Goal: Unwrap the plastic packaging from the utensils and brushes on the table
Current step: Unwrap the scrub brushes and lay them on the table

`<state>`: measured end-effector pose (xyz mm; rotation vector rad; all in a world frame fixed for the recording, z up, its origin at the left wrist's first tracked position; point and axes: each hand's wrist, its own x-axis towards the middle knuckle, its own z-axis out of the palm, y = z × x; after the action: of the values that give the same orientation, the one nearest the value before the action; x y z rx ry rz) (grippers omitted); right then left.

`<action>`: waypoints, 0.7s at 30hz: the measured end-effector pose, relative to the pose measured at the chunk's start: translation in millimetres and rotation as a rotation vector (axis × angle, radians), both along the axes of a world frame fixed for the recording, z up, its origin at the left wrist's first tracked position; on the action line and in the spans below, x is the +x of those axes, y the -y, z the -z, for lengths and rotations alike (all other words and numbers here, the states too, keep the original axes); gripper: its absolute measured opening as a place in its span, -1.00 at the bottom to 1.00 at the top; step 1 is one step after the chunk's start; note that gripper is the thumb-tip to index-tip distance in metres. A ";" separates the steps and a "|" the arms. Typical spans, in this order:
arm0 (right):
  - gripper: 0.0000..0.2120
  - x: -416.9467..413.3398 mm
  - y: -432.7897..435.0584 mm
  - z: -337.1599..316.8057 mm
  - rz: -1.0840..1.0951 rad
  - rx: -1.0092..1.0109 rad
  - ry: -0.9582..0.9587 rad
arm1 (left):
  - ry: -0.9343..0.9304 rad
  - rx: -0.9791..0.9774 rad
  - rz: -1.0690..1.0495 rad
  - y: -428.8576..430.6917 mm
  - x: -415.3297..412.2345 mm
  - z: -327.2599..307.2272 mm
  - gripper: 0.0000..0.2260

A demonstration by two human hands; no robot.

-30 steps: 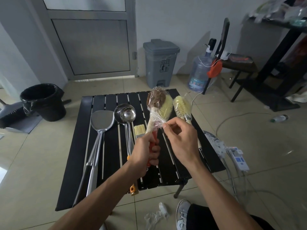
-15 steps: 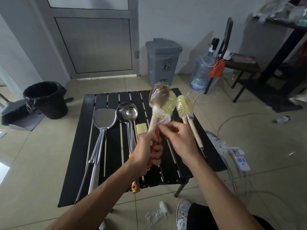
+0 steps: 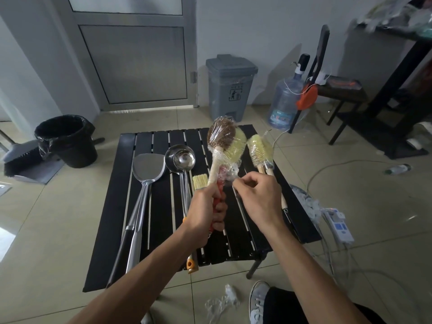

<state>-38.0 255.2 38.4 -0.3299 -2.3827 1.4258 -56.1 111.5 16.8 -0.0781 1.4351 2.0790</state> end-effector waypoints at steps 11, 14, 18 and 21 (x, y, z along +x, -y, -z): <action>-0.86 -9.3 -25.2 -4.3 -0.074 -0.409 0.114 | 0.150 0.390 0.130 8.1 -8.0 -4.4 -0.91; -0.76 -7.9 -21.3 -2.8 -0.161 -0.435 0.201 | 0.132 0.376 0.132 8.3 -6.8 -3.9 -0.93; -0.67 -3.7 -16.1 -0.8 -0.326 -0.341 0.217 | 0.103 0.311 0.117 7.0 -5.8 -4.7 -0.92; -0.74 -3.0 -7.0 1.0 -0.298 -0.337 0.091 | 0.094 0.264 0.118 5.6 -3.2 -4.2 -0.92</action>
<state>-41.1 262.2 37.4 -0.1248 -2.3307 1.9947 -59.3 105.8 21.0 0.0147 1.0747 2.1183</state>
